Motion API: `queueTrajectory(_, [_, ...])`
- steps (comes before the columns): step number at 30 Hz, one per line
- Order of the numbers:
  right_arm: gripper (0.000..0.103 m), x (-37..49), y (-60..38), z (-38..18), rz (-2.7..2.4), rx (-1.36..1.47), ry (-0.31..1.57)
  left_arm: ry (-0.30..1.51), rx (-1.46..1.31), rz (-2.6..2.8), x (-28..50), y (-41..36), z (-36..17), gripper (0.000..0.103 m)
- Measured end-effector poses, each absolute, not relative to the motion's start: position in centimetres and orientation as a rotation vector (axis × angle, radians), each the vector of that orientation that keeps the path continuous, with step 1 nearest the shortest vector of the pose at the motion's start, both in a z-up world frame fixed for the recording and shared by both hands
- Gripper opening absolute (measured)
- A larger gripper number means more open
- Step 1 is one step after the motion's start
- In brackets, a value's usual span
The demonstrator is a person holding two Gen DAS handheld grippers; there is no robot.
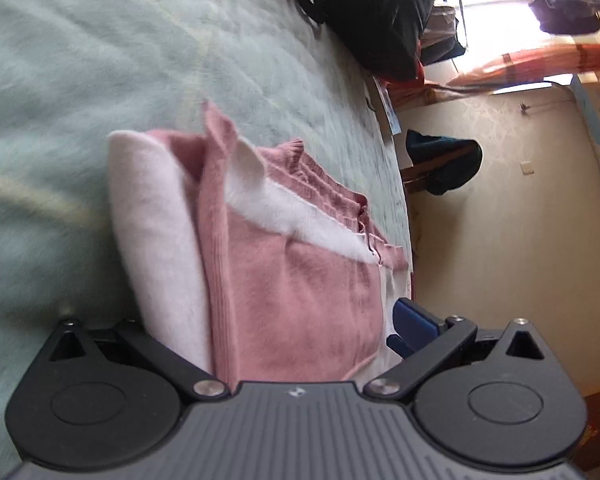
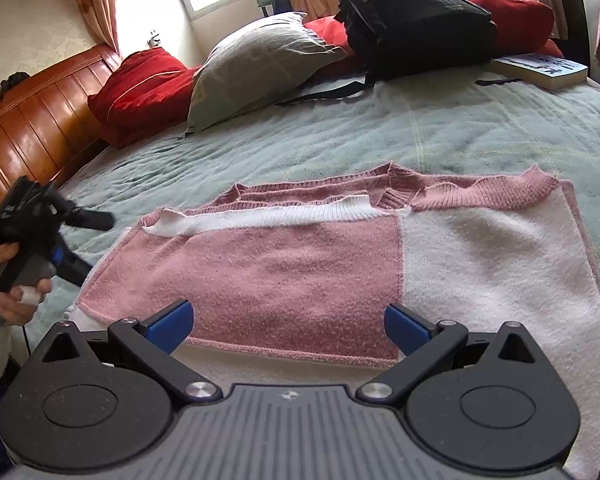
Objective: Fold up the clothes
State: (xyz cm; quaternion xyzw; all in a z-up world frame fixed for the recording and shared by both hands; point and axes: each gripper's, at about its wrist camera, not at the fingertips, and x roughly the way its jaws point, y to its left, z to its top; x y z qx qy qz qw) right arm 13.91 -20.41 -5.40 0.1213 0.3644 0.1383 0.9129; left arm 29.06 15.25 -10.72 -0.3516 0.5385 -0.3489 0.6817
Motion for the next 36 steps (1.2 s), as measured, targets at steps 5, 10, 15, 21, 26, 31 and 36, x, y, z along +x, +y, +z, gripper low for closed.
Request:
queueTrajectory(5, [0.103,14.1,-19.9,-5.7,0.299,0.234,0.760,1.210,-0.727,-0.837,28.6,14.5,-10.6,0.102])
queueTrajectory(10, [0.103,14.5,-19.4,-6.4,0.293,0.222,0.780,1.177,-0.771,-0.787,28.6,14.5,-10.9,0.102])
queueTrajectory(15, [0.103,14.5,-19.5,-6.4,0.297,0.219,0.780,1.151,-0.698,-0.758,28.5,13.3,-10.3,0.102])
queueTrajectory(21, [0.103,14.5,-19.5,-6.6,0.295,0.215,0.780,1.110,-0.672,-0.768,27.8,13.4,-10.1,0.102])
queueTrajectory(26, [0.103,14.5,-19.4,-6.7,0.295,0.199,0.778,1.097,-0.672,-0.787,27.4,14.5,-10.3,0.102])
queueTrajectory(31, [0.103,14.4,-19.3,-6.7,0.296,0.191,0.781,1.098,-0.686,-0.809,27.5,15.5,-10.8,0.098])
queueTrajectory(36, [0.103,14.3,-19.4,-6.7,0.296,0.186,0.783,1.109,-0.693,-0.780,27.5,17.2,-11.5,0.058])
